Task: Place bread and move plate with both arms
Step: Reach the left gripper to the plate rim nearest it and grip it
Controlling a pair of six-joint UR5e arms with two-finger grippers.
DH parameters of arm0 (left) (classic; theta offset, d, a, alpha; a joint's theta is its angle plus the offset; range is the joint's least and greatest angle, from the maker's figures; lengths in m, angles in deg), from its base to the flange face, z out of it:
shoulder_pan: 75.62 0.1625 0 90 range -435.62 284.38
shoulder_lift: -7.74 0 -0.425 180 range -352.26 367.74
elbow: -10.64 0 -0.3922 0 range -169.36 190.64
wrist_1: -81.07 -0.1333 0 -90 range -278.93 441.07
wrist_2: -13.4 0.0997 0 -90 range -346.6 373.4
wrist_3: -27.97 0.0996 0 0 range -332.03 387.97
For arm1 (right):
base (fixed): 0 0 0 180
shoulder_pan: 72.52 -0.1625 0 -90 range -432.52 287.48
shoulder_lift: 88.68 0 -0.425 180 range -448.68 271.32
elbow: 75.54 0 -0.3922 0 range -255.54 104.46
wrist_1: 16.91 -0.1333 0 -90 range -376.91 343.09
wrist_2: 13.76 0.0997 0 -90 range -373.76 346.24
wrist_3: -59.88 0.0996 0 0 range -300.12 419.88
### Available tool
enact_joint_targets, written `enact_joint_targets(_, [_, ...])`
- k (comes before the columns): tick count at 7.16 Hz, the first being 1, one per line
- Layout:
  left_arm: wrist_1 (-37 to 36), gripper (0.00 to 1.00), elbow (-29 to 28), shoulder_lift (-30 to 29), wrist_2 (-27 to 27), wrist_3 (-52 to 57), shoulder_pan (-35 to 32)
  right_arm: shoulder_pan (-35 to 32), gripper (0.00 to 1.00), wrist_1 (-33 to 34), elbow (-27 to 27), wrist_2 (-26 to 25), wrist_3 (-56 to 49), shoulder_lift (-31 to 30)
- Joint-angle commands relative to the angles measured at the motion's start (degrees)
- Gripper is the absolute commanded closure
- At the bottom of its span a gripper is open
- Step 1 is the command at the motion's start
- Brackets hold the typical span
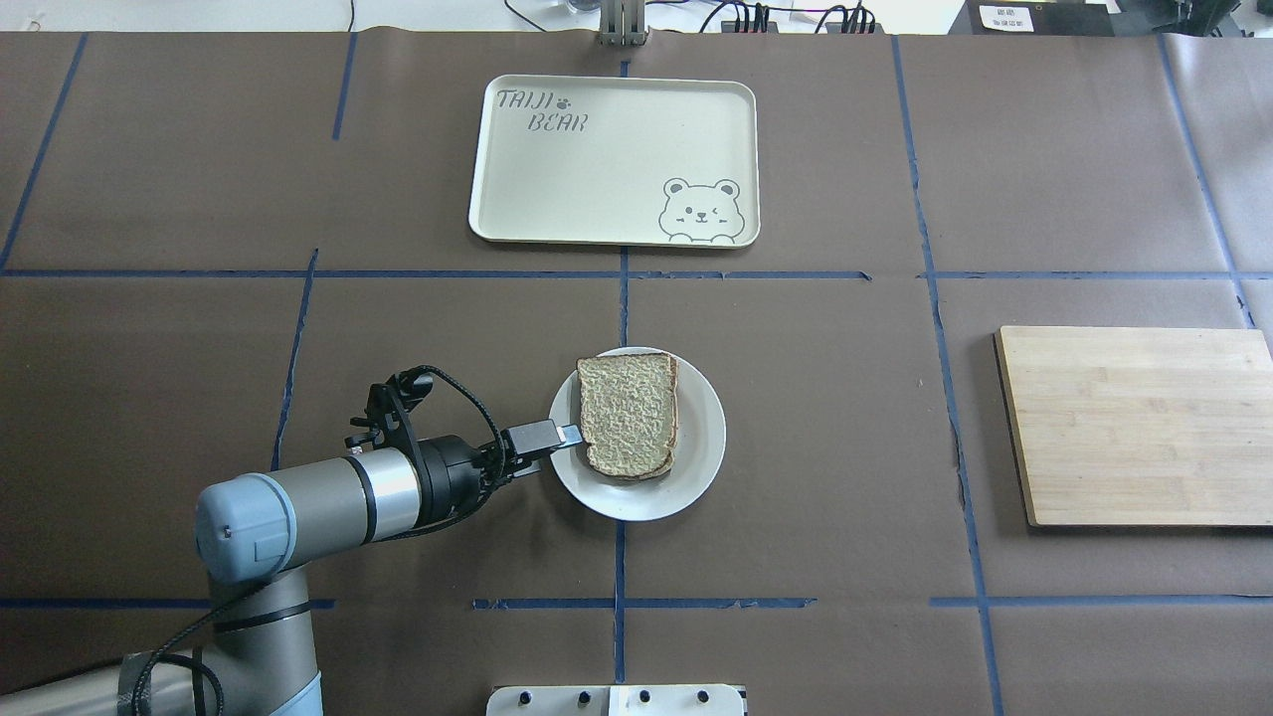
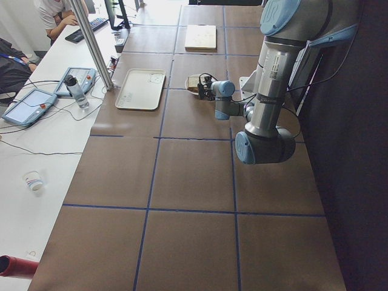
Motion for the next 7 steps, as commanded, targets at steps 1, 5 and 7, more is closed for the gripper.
enact_joint_targets(1, [0.7,0.24,-1.3,-0.2,0.2,0.0,0.4,0.0,0.0,0.0,0.0,-0.1,0.0,0.0])
enact_joint_targets(5, [0.8,0.37,-4.8,-2.7,0.2,-0.1,0.4,0.0,0.0,0.0,0.2,-0.1,0.0,0.0])
enact_joint_targets(7, [1.0,0.65,-5.0,-2.7,0.2,-0.2,0.4,0.0,0.0,0.1,0.2,-0.1,0.0,-0.1])
